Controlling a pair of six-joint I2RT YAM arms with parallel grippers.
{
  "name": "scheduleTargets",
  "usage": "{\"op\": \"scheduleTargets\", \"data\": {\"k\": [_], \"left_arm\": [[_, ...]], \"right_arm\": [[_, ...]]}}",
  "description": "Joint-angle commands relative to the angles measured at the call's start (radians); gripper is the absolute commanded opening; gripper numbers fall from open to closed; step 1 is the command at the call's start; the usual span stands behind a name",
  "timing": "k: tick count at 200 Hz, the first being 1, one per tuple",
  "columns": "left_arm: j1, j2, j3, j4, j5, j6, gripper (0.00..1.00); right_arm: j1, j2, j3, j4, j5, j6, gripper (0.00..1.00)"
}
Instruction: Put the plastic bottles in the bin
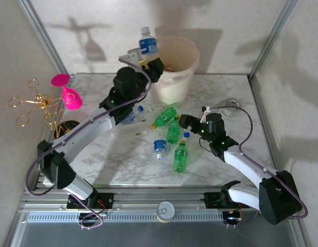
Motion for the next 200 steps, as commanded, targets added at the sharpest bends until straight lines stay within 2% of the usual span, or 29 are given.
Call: {"op": "scheduleTargets", "data": {"k": [1, 28, 71, 91, 112, 136, 162, 200], "left_arm": [[0.013, 0.124, 0.178, -0.127, 0.106, 0.054, 0.38], [0.021, 0.316, 0.425, -0.280, 0.123, 0.080, 0.38], [0.038, 0.577, 0.779, -0.484, 0.092, 0.118, 0.39], [0.052, 0.647, 0.873, -0.529, 0.093, 0.108, 0.40], [0.061, 0.663, 0.876, -0.524, 0.098, 0.095, 0.43], [0.061, 0.661, 0.875, -0.510, 0.125, 0.081, 0.58], [0.061, 0.636, 0.876, -0.481, 0.175, 0.058, 0.80], [0.053, 0.555, 0.848, -0.444, 0.212, 0.050, 0.94]], "right_arm": [[0.010, -0.036, -0.021, 0.006, 0.006, -0.001, 0.99], [0.010, -0.066, -0.040, 0.000, 0.016, -0.004, 0.99], [0.009, -0.103, -0.055, -0.030, 0.029, -0.019, 0.99], [0.009, -0.114, -0.058, -0.045, 0.031, -0.026, 0.99], [0.009, -0.120, -0.063, -0.051, 0.030, -0.027, 0.99], [0.009, -0.119, -0.064, -0.054, 0.032, -0.030, 0.99], [0.010, -0.109, -0.062, -0.061, 0.034, -0.031, 0.99], [0.010, -0.090, -0.062, -0.075, 0.045, -0.029, 0.99]]}}
